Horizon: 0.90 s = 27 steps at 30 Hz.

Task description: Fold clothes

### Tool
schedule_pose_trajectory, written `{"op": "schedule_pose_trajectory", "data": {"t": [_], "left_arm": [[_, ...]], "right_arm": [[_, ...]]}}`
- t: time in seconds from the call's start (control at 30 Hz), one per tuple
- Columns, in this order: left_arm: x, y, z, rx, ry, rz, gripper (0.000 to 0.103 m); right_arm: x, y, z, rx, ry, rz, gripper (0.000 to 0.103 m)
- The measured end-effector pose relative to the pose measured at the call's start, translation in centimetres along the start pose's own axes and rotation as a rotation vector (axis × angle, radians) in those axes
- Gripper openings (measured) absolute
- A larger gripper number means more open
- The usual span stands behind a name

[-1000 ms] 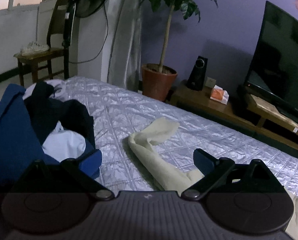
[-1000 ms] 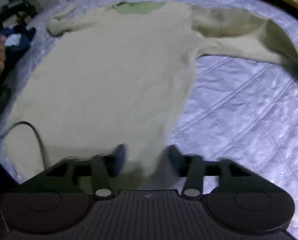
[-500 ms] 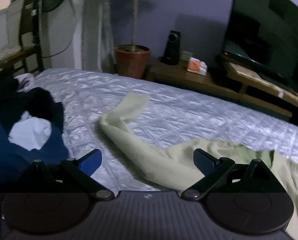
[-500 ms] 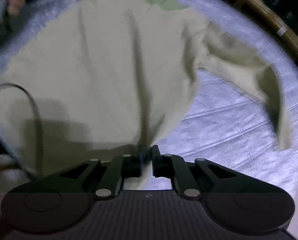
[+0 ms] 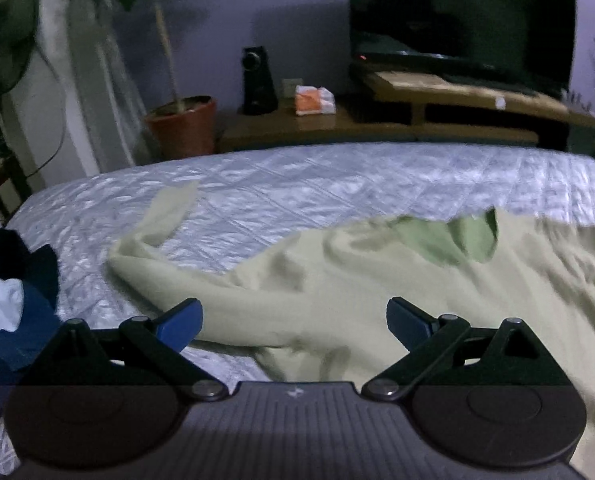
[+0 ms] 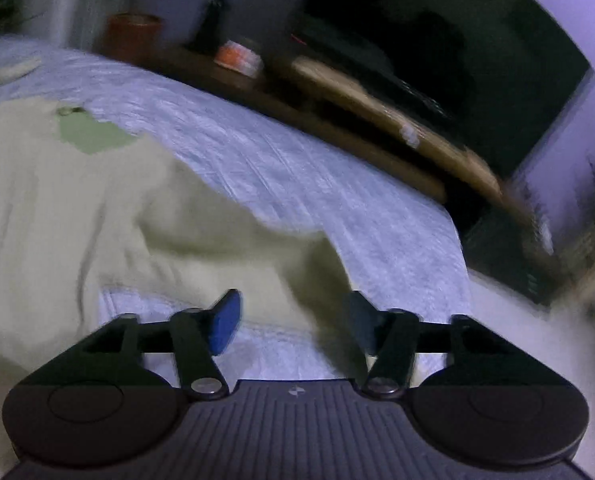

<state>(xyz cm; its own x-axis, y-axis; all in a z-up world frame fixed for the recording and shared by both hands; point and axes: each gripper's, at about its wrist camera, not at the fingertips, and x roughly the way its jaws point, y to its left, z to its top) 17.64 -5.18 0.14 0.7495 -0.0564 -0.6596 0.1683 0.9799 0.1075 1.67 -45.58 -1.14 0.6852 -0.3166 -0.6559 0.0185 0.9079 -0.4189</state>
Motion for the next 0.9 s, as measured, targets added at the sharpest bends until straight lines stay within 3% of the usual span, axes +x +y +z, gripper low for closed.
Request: {"op": "schedule_pose_trajectory", "data": {"t": [0.1,0.27,0.33,0.37,0.43,0.47,0.63,0.67,0.7,0.77,0.83,0.9], "left_arm": [[0.2,-1.1,-0.2,0.038,0.001,-0.015,0.098],[0.5,-2.6,-0.6,0.086,0.007,-0.041,0.098],[0.7,-2.7,-0.8,0.098,0.013,-0.045,0.098],[0.8,-2.8,-0.8,0.101,0.016,-0.047,0.098],[0.9,-3.0,-0.9,0.097,0.024,-0.051,0.098],[1.0,-3.1,-0.9,0.094,0.028,-0.053,0.098],[1.0,-4.0,-1.2,0.115,0.032,-0.055,0.098],[1.0,-4.2,-1.3,0.125,0.031,-0.054,0.098],[1.1,-4.4,-1.4,0.133,0.031,-0.052,0.098],[1.3,-4.5,-1.5,0.144,0.039,-0.044,0.098],[1.5,-4.6,-1.6,0.148,0.048,-0.036,0.098],[1.5,-4.4,-1.5,0.143,0.052,-0.03,0.098]], "right_arm": [[2.5,0.4,2.5,-0.094,-0.014,0.074,0.079],[6.8,-0.7,4.9,-0.038,0.068,0.221,0.078],[8.0,-1.2,5.3,0.003,0.139,0.32,0.049],[8.3,-1.3,5.4,0.005,0.166,0.347,0.017],[8.3,-1.3,5.1,0.001,0.188,0.379,0.011],[8.3,-1.4,5.4,-0.013,0.177,0.343,0.008],[7.4,-4.6,6.7,0.101,0.076,-0.008,0.014],[7.2,-5.0,6.7,0.103,0.065,-0.043,0.024],[6.8,-5.4,6.6,0.109,0.064,-0.059,0.05],[5.1,-5.9,5.5,0.139,0.03,-0.102,0.083],[3.4,-6.5,3.5,0.212,0.011,-0.121,0.08],[2.1,-6.5,0.9,0.251,0.034,-0.133,0.071]]}}
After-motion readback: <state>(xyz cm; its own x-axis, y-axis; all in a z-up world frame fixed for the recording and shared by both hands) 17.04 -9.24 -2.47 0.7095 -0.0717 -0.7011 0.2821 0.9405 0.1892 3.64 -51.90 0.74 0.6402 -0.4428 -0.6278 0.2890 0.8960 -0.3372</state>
